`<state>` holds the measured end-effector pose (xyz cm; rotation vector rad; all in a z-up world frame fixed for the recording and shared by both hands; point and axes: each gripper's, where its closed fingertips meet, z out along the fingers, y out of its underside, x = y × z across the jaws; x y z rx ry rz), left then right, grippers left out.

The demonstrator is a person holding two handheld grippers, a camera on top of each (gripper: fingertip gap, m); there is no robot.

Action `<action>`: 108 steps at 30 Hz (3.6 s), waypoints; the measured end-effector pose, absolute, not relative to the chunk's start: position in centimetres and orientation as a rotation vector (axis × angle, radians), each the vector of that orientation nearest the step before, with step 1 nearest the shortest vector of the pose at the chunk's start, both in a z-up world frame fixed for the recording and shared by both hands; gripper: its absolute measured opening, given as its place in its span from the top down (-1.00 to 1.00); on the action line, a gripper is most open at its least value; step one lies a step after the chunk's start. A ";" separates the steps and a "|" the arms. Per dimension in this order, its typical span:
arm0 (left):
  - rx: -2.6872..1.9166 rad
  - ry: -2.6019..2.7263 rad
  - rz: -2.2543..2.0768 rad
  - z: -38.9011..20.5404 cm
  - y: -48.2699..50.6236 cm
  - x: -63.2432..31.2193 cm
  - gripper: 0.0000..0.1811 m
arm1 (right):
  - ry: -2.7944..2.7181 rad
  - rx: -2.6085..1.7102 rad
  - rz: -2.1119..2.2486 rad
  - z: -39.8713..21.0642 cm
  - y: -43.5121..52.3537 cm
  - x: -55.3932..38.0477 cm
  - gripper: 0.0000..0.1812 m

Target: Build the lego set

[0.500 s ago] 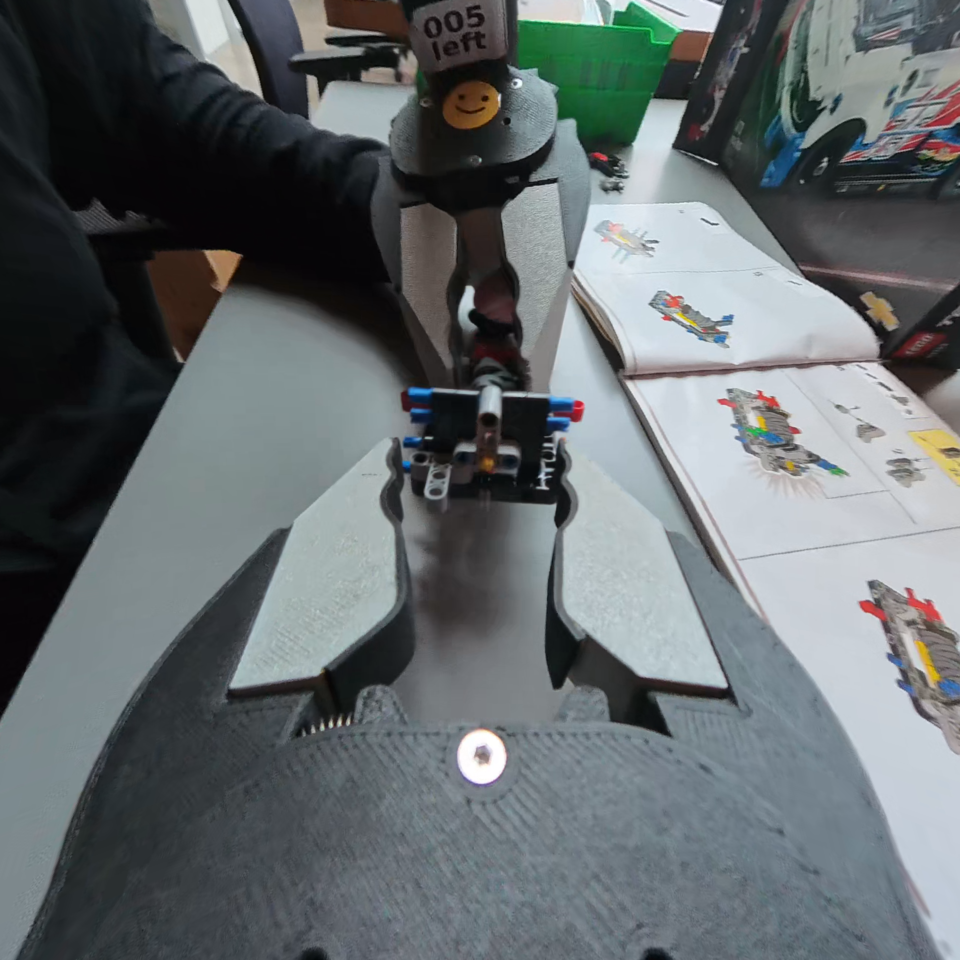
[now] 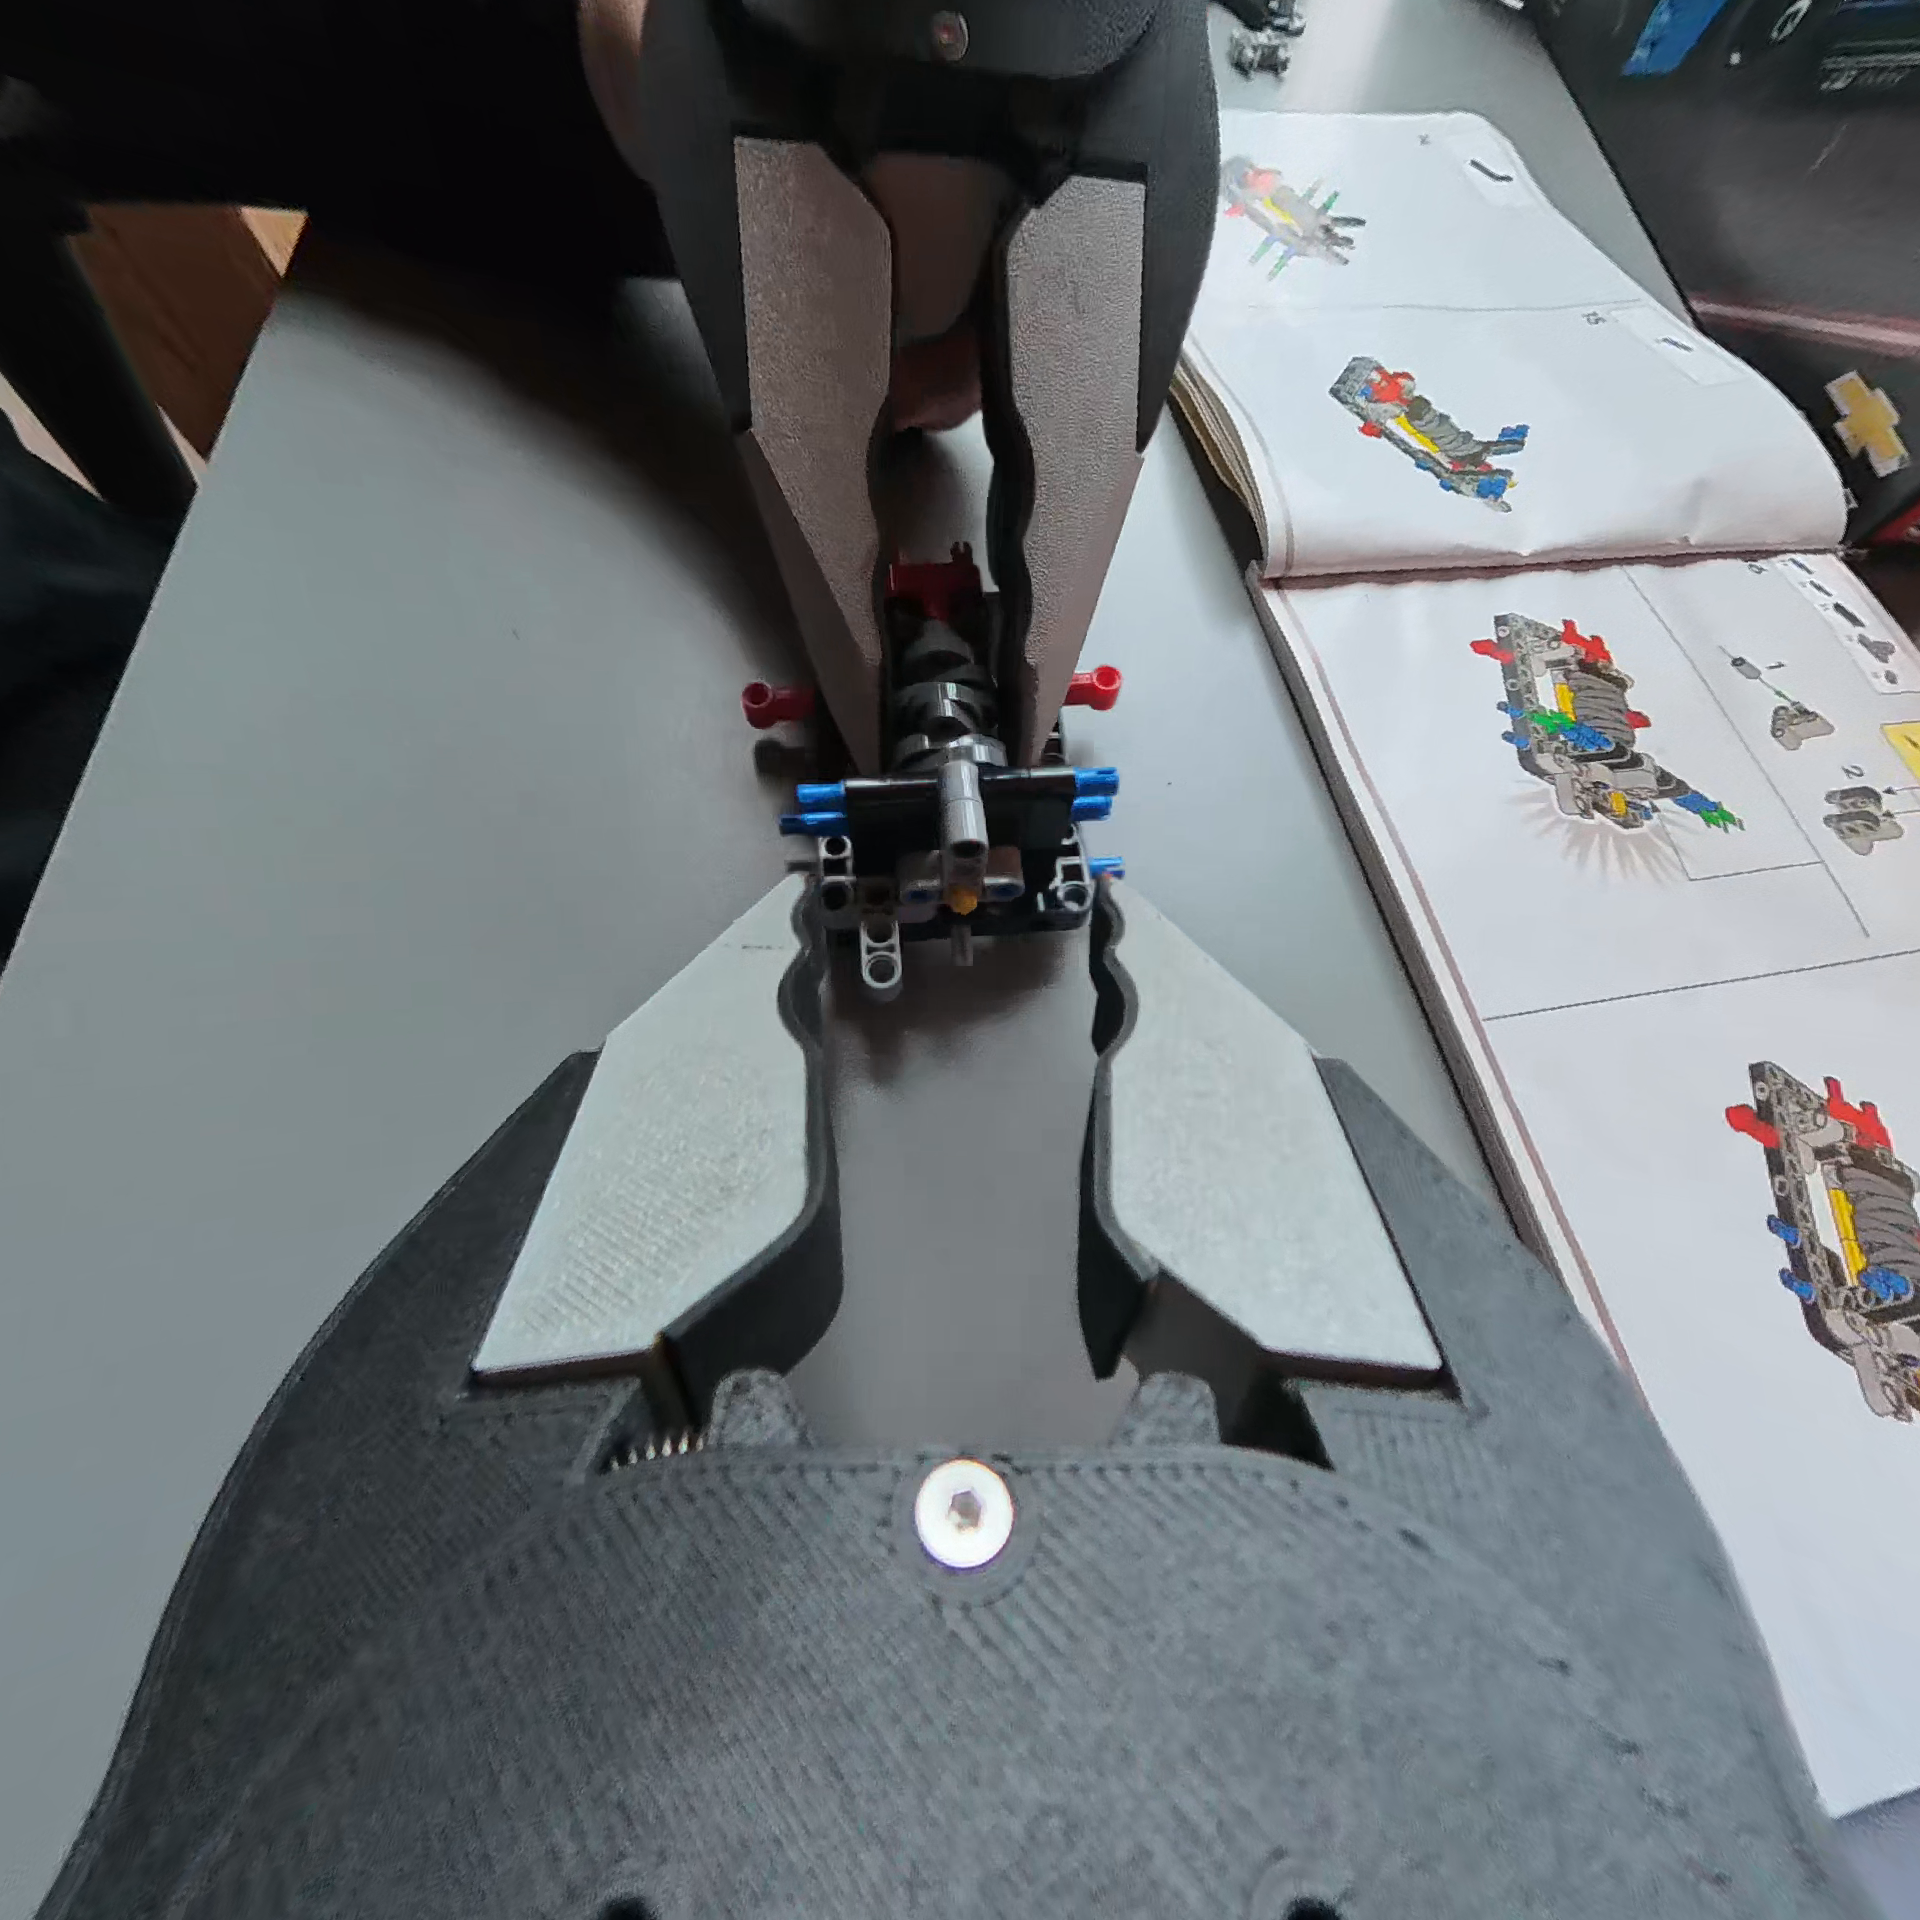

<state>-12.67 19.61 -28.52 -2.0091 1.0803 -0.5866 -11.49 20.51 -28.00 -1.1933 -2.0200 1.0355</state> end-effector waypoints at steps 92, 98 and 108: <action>-1.980 1.011 -0.482 -27.8 17.0 -16.6 0.37 | -2.047 -1.284 1.143 -28.1 19.2 -12.4 0.29; -2.028 1.036 -0.474 -28.9 17.4 -16.5 0.42 | -2.067 -1.276 1.123 -28.4 19.0 -13.0 0.29; -2.066 1.106 -0.525 -29.5 18.0 -16.0 0.51 | -2.102 -1.112 1.037 -28.3 20.0 -13.4 0.48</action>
